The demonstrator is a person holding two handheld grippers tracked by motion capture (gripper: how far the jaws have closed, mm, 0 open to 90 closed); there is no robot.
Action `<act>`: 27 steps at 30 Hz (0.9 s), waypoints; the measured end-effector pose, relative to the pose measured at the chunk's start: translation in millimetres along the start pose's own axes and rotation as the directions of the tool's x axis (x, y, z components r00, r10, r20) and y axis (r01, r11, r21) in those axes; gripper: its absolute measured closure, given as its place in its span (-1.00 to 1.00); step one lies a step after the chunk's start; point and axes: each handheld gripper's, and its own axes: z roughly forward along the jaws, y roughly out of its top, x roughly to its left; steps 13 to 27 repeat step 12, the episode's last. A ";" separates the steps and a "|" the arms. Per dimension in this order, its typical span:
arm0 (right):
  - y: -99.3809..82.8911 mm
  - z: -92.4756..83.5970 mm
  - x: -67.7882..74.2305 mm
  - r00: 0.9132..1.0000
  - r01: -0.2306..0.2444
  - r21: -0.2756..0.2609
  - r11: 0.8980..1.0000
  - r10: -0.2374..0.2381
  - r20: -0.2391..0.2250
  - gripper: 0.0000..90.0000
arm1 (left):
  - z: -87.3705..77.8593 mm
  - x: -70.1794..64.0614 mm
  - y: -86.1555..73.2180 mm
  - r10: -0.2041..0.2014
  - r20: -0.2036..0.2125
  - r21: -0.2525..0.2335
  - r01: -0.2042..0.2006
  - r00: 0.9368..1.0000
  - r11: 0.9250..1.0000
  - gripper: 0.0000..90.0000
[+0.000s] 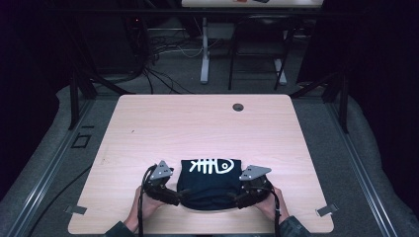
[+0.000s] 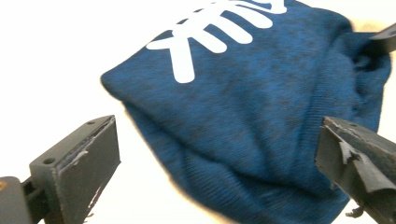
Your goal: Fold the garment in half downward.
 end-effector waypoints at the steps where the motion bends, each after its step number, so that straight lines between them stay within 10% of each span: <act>1: -2.0 -3.7 -2.1 1.000 -0.003 0.005 1.000 0.003 0.013 -0.88 | -2.5 4.0 -1.9 -0.002 -0.016 0.004 0.002 1.000 1.000 -1.00; 4: -12.0 -16.0 -13.2 0.996 -0.052 0.010 0.999 0.051 0.074 -0.88 | -13.2 21.0 -12.0 -0.035 -0.097 0.012 0.037 0.995 0.999 -1.00; 12: -31.8 -29.2 -36.1 0.982 -0.142 0.007 0.990 0.139 0.129 -0.89 | -23.1 45.5 -24.8 -0.093 -0.156 0.037 0.100 0.983 0.994 -1.00; 27: -31.8 -29.2 -36.1 0.982 -0.142 0.007 0.990 0.139 0.129 -0.89 | -23.1 45.5 -24.8 -0.093 -0.156 0.037 0.100 0.983 0.994 -1.00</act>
